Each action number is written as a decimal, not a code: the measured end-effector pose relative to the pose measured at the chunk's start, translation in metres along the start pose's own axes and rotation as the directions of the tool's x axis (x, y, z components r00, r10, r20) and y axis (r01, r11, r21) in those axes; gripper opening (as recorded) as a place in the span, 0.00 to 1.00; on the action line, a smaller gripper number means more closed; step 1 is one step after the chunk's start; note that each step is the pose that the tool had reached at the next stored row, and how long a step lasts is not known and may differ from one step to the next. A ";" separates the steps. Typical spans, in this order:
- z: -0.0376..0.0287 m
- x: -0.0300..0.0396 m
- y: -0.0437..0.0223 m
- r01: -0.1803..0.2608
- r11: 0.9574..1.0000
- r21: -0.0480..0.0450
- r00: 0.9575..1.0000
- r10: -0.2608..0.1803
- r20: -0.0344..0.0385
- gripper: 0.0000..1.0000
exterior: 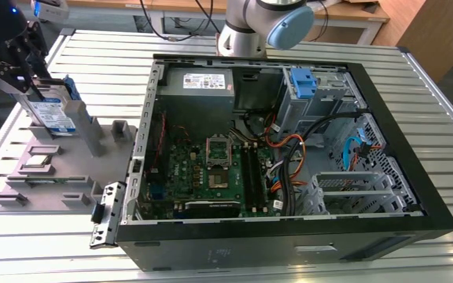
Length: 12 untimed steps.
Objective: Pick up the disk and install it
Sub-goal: 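Pick up the disk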
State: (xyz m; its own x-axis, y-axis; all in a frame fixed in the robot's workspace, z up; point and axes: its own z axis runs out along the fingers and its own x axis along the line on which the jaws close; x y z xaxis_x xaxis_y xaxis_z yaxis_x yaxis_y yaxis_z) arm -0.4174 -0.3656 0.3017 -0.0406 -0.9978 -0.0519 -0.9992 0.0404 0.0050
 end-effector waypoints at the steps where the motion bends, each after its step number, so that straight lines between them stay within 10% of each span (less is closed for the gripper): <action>1: 0.0000 0.0000 0.0000 0.000 1.000 0.000 1.000 0.000 0.000 0.52; 5: 0.0000 0.0000 0.0000 0.000 1.000 0.000 1.000 0.000 0.000 0.35; 12: 0.0000 -0.0003 0.0000 0.000 1.000 0.000 1.000 0.000 0.000 0.35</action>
State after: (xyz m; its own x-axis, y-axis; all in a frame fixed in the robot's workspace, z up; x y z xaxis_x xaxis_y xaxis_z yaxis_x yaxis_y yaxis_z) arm -0.4174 -0.3653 0.3017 -0.0406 -0.9978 -0.0519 -0.9992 0.0404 0.0050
